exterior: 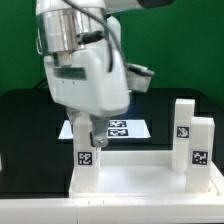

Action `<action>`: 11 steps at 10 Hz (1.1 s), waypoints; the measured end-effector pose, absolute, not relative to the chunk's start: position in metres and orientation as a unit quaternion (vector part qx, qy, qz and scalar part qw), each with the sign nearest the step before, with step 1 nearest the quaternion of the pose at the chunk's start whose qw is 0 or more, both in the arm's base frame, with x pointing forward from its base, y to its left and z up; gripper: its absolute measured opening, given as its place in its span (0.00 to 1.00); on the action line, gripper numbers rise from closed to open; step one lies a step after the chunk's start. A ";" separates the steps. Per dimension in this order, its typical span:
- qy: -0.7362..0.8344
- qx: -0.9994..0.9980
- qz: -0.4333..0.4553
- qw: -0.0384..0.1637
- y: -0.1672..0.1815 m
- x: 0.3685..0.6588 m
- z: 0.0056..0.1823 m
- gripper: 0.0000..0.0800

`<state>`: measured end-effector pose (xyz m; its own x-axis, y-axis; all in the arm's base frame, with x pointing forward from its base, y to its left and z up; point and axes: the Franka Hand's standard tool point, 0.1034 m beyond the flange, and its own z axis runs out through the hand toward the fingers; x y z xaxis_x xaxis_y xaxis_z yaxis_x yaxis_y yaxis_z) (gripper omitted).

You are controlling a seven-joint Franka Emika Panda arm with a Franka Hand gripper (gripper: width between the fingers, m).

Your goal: Assemble desk

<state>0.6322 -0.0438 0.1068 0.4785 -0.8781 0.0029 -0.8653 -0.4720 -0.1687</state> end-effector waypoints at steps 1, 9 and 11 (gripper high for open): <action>0.480 -0.873 -0.046 0.069 -0.045 0.632 0.106 0.81; 0.125 -0.989 -0.069 0.025 -0.067 0.627 0.104 0.69; 0.209 -0.975 -0.067 0.031 -0.066 0.627 0.104 0.46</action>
Offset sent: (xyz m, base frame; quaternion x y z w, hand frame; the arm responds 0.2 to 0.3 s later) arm 0.0027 0.0096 0.0055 -0.0192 0.0099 -0.4361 0.8996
